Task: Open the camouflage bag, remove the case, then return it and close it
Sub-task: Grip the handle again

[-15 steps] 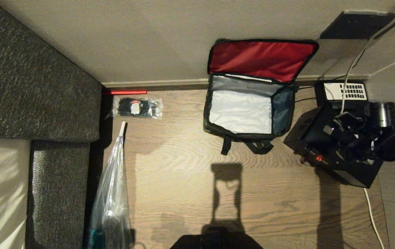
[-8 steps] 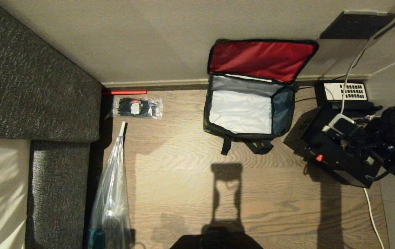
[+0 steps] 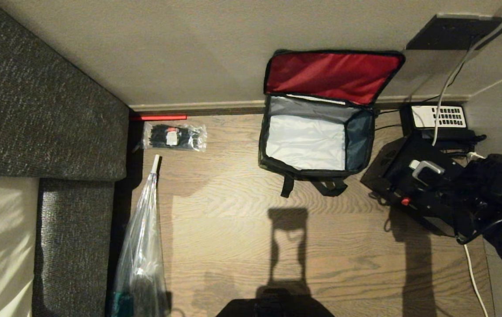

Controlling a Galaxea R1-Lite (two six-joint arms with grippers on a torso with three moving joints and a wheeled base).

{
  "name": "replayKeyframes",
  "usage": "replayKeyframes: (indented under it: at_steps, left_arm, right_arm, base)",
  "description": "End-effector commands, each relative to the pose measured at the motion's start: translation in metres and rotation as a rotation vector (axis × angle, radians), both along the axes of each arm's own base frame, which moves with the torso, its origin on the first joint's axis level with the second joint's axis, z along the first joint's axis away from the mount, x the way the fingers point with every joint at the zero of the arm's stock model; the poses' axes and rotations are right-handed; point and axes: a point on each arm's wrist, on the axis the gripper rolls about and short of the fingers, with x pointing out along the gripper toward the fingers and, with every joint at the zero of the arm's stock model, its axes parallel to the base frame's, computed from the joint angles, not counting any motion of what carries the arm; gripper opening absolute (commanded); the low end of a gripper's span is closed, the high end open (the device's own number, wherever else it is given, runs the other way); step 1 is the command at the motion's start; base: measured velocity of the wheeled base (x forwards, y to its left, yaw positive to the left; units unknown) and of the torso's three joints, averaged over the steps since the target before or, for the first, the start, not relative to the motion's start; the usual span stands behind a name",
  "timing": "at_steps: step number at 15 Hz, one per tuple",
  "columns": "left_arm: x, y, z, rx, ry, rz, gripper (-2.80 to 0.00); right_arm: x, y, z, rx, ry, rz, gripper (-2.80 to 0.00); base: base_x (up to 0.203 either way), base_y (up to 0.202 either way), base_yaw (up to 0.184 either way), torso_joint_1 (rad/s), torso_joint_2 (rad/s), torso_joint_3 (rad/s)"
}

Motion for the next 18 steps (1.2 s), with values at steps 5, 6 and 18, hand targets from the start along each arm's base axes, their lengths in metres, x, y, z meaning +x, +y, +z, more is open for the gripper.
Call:
replayKeyframes:
  at_steps: [5, 6, 18]
  left_arm:
    - [0.0, 0.0, 0.0, 0.0, -0.001, 0.001, -2.8]
    - [0.0, 0.0, 0.0, 0.0, 0.0, 0.001, -2.8]
    - [0.0, 0.0, 0.0, 0.0, -0.001, 0.001, -2.8]
  right_arm:
    - [0.012, -0.003, -0.034, 0.108, 0.032, -0.086, 0.0]
    - [0.015, -0.003, -0.041, 0.116, 0.041, -0.089, 0.0]
    - [0.075, -0.068, -0.084, 0.142, -0.102, -0.238, 0.0]
  base:
    - [0.0, 0.0, 0.0, 0.0, 0.0, 0.0]
    - [0.0, 0.0, 0.0, 0.0, 0.0, 0.0]
    - [0.0, 0.0, 0.0, 0.0, 0.0, 0.0]
